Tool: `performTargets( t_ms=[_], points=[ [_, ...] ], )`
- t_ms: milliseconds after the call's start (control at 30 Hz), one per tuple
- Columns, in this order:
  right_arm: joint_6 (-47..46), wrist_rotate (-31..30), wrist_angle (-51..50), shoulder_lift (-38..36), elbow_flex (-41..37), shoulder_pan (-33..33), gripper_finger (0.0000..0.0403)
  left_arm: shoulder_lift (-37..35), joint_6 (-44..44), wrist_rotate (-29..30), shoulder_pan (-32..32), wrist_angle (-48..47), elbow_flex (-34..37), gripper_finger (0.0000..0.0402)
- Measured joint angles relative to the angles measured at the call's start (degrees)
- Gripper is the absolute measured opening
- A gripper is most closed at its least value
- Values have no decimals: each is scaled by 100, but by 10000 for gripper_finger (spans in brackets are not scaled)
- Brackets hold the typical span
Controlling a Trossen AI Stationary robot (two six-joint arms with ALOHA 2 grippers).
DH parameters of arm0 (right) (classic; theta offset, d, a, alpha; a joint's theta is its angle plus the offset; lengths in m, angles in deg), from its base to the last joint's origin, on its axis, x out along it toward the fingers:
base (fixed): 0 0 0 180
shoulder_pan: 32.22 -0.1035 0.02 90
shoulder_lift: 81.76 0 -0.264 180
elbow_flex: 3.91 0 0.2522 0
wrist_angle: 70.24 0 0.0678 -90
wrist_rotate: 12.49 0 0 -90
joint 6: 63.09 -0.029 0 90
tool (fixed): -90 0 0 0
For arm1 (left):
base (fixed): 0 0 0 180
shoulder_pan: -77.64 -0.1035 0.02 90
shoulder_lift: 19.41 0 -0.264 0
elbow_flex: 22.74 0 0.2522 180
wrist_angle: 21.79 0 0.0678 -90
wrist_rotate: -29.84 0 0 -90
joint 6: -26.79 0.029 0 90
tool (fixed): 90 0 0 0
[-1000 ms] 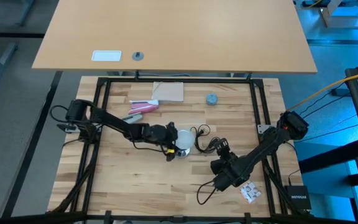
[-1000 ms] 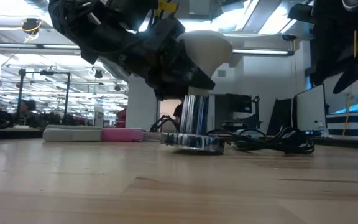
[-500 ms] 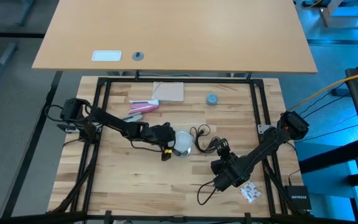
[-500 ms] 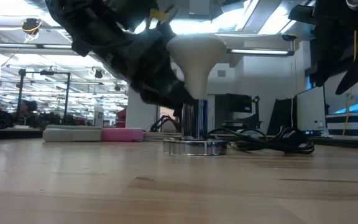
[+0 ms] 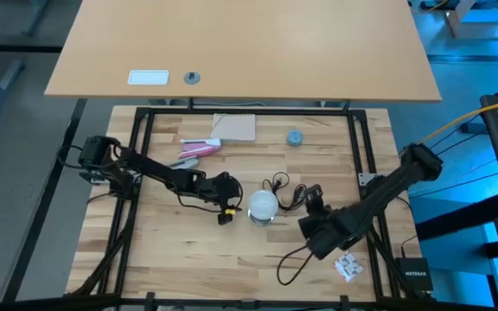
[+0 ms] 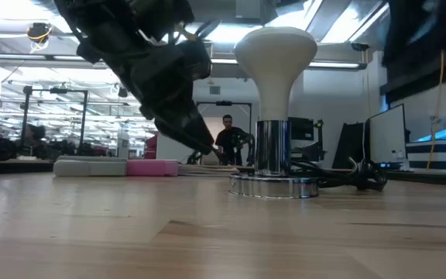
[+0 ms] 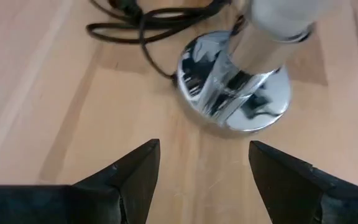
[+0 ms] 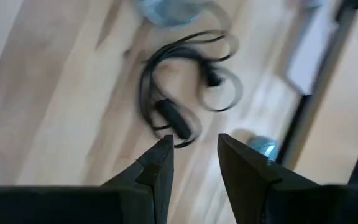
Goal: Screw lightbulb
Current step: Remove the white lightbulb from the desk lamp
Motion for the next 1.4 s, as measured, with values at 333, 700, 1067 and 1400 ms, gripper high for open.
performTargets(
  t_ms=[333, 700, 1067, 1400],
  points=[
    [-197, -1744, 628, -1465, -208, -722, 128, -14, -496, 287, 534, 111, -2, 237],
    [-914, -3212, 5217, -1811, -2841, -1490, 128, -14, -517, 2206, 1533, 99, 2, 237],
    [-909, -3552, 8288, -1225, -4350, -918, 128, -14, -2479, 3571, 2201, -1359, 7, 237],
    [-916, -1803, 8597, -943, -4325, -8, 128, -14, -2432, 3522, 2345, -859, 5, 237]
  ],
)
